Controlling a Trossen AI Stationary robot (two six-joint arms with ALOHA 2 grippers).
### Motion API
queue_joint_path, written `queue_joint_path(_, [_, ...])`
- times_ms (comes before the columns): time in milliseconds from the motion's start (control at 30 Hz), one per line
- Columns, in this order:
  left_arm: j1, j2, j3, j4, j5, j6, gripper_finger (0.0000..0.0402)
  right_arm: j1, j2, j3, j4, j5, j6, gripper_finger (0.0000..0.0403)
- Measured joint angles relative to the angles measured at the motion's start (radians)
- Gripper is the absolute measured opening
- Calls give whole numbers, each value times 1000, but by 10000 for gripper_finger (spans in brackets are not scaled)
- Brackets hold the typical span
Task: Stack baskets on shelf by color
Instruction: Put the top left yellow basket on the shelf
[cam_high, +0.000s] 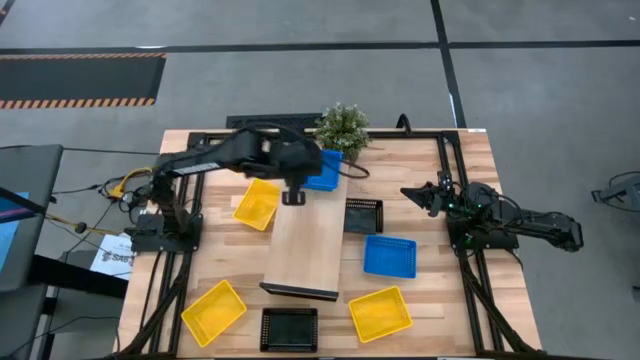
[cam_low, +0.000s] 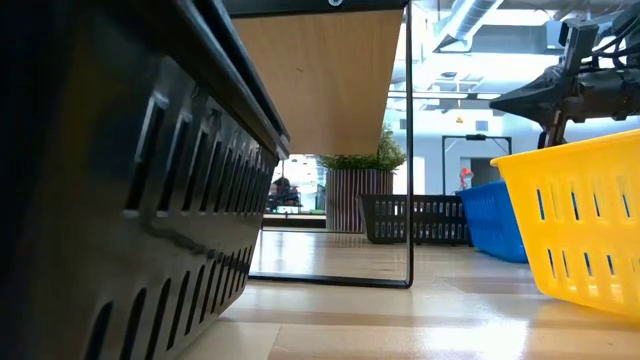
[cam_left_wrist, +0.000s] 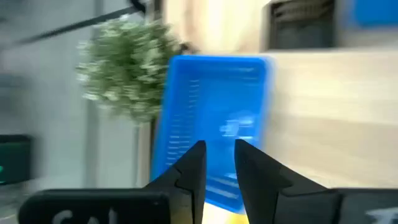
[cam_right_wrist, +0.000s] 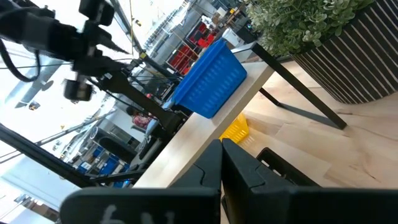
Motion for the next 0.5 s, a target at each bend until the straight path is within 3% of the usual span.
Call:
queue_joint_path(100, [-1,-71,-5,-53,74,-115,62,0,0,0,0,0,0,26])
queue_joint_path(233, [0,-175,-94,-140,38,-345,56,0,0,0,0,0,-1,26])
queue_joint_path(300, [-2,-236,-190,-119,15,-435,56,0,0,0,0,0,-1,26])
queue_joint_path(500, [-56,-389,-521,-80,91,-591,93,0,1,0,-1,0,-25,26])
